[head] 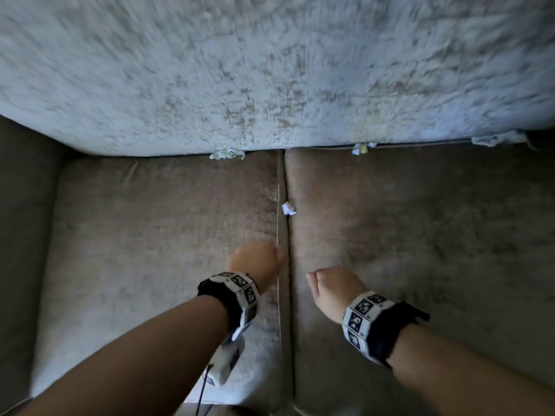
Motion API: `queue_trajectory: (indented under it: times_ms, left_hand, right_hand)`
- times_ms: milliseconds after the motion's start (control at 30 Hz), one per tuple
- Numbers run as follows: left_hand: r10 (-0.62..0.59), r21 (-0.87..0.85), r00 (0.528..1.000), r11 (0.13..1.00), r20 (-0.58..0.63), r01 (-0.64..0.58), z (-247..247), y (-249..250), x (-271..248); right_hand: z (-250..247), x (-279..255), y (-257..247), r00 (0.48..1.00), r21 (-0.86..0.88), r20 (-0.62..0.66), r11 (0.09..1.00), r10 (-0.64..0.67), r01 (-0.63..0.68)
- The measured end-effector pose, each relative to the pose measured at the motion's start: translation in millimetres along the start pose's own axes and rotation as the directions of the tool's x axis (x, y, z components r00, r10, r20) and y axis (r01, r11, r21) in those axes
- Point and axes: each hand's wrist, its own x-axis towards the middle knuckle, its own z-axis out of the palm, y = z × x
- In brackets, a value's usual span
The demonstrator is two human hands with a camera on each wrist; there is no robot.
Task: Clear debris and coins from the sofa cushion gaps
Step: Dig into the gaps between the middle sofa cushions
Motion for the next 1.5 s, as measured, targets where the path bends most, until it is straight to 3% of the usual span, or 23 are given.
queue_trajectory:
  times_ms: [133,333,433,567,667,733,900,1000,1067,1233,1300,1400,1500]
  left_hand:
    - [-0.084,-0.158,0.996,0.984,-0.037,0.077,-21.7,-29.6,8.8]
    - [-0.152,-0.305,0.988,0.943,-0.027,0.136,-40.4,-72.4,27.4]
    - [-0.156,-0.275,0.987,0.951,-0.035,0.140,-54.6,-76.3,37.2]
    - [-0.283,-0.245,0.957,0.934,-0.067,0.259,-82.1,-77.1,76.2]
    - [-0.213,-0.103,0.975,0.973,-0.056,0.207,-98.8,-75.5,112.8]
    - [-0.249,-0.090,0.968,0.965,-0.030,0.246,-109.2,-74.1,139.1]
    - [-0.394,-0.198,0.919,0.901,-0.007,0.385,-112.5,-71.2,193.7]
    - [-0.354,-0.151,0.935,0.924,0.004,0.351,-95.7,-63.2,207.6]
    - [-0.353,-0.230,0.936,0.910,0.005,0.345,-82.6,-58.3,215.2]
    - [-0.468,-0.164,0.882,0.875,-0.056,0.455,-73.4,-62.5,226.3]
    - [-0.483,-0.193,0.872,0.866,-0.079,0.462,-68.7,-63.9,227.1]
    - [-0.564,-0.316,0.819,0.800,-0.107,0.510,-69.0,-68.8,223.2]
    - [-0.491,-0.327,0.852,0.847,-0.181,0.419,-70.8,-76.6,211.2]
  right_hand:
    - [-36.8,32.4,-7.5,0.991,0.178,0.018,0.975,0.135,-0.136]
    - [-51.8,77.0,-24.4,0.971,0.142,-0.142,0.974,0.195,-0.175]
    - [-54.5,93.7,-28.7,0.978,0.060,-0.098,0.982,0.183,-0.178]
    - [-60.0,119.2,-29.2,0.971,0.032,0.018,0.971,0.238,-0.238]
    - [-53.2,139.3,-26.6,0.956,-0.035,0.086,0.960,0.279,-0.277]
    - [-45.7,151.8,-25.8,0.958,-0.083,0.141,0.967,0.249,-0.239]
    - [-29.2,169.0,-24.0,0.991,-0.256,-0.051,0.957,0.124,-0.133]
    - [-9.6,173.3,-14.4,0.982,-0.310,-0.189,0.948,0.017,-0.076]
    - [-9.9,178.7,-11.3,0.979,-0.319,-0.205,0.945,0.009,-0.075]
    - [-15.7,181.0,-5.0,0.986,-0.251,-0.163,0.965,0.037,-0.078]
    - [-21.9,180.9,-4.6,0.989,-0.235,-0.139,0.968,0.052,-0.084]
    - [-30.2,172.4,-5.4,0.992,-0.106,-0.105,0.991,0.075,-0.086]
    - [-43.0,159.8,-7.9,0.984,0.072,-0.147,0.993,0.103,-0.093]
